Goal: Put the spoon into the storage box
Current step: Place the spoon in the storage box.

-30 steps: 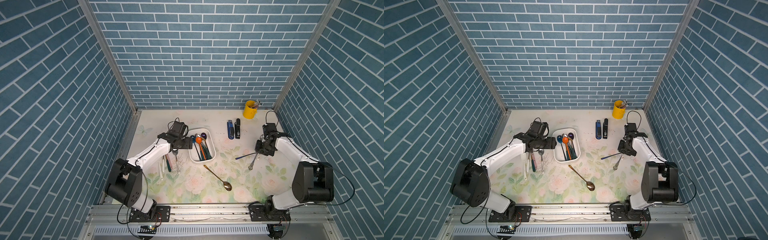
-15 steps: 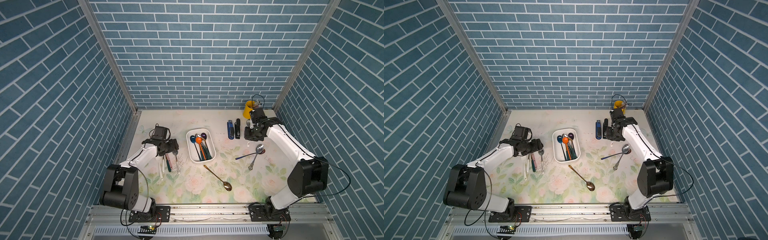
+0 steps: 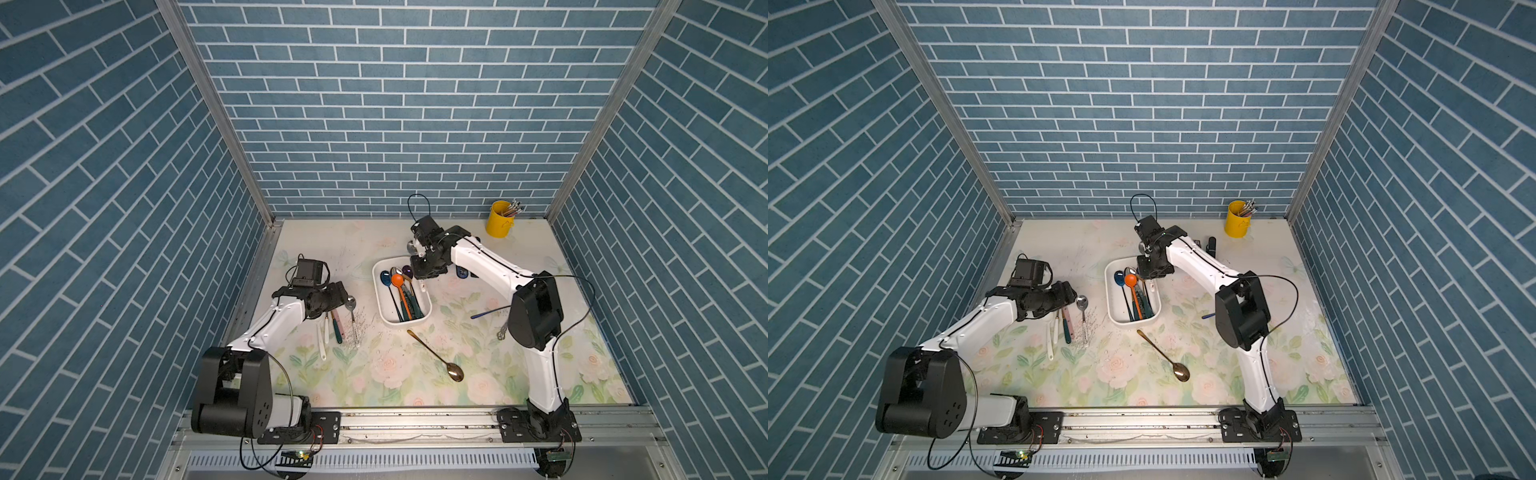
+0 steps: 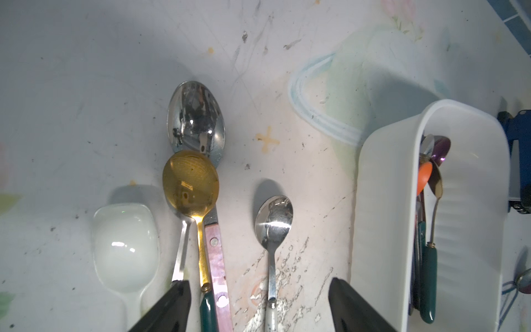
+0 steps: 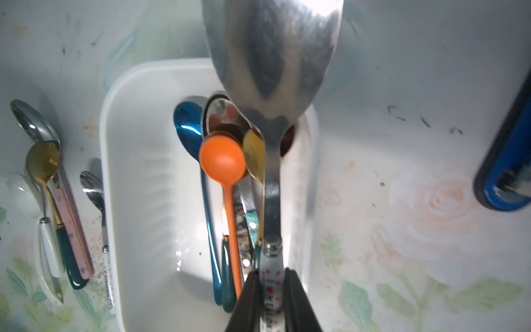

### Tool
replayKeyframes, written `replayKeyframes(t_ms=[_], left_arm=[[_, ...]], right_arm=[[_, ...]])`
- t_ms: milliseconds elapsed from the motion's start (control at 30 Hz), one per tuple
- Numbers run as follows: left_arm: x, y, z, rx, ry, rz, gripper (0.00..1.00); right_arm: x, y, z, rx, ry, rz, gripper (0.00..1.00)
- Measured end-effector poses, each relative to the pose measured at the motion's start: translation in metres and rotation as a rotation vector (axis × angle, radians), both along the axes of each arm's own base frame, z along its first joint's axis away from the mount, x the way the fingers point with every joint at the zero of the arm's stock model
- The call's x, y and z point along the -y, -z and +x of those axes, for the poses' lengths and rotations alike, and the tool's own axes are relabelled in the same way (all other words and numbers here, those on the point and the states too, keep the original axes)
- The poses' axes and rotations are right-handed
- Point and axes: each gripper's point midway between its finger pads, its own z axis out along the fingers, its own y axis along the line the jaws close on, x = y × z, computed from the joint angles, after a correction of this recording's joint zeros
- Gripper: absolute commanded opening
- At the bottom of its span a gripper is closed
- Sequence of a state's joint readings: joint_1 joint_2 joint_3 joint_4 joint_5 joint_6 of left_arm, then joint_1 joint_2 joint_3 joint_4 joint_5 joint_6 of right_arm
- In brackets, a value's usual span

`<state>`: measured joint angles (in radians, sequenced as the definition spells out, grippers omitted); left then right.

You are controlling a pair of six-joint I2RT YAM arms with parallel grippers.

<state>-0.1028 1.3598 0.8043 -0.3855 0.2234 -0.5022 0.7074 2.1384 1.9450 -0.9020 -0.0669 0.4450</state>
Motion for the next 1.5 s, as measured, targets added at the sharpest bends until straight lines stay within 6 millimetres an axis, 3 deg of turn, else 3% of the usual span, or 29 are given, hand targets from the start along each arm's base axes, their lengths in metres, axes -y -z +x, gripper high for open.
replayKeyframes(t_ms=[167,600,867,1233,1500], left_arm=[[0.001,0.001,-0.003,-0.003,0.005,-0.008,0.81],[0.006,0.000,-0.004,-0.004,0.019,-0.031,0.81],[0.008,0.000,-0.004,-0.007,0.028,-0.042,0.81],[0.012,0.001,-0.007,-0.008,0.058,-0.032,0.81],[0.037,-0.014,0.003,0.024,0.146,0.006,0.81]], right_arm=[[-0.009,0.015,-0.004,-0.040,-0.019,0.005,0.06],[0.003,0.067,-0.037,-0.160,-0.041,-0.044,0.06],[-0.001,0.067,-0.034,-0.149,-0.041,-0.025,0.08],[-0.002,0.069,-0.034,-0.151,-0.030,-0.020,0.27],[-0.004,0.054,-0.026,-0.113,-0.012,-0.006,0.31]])
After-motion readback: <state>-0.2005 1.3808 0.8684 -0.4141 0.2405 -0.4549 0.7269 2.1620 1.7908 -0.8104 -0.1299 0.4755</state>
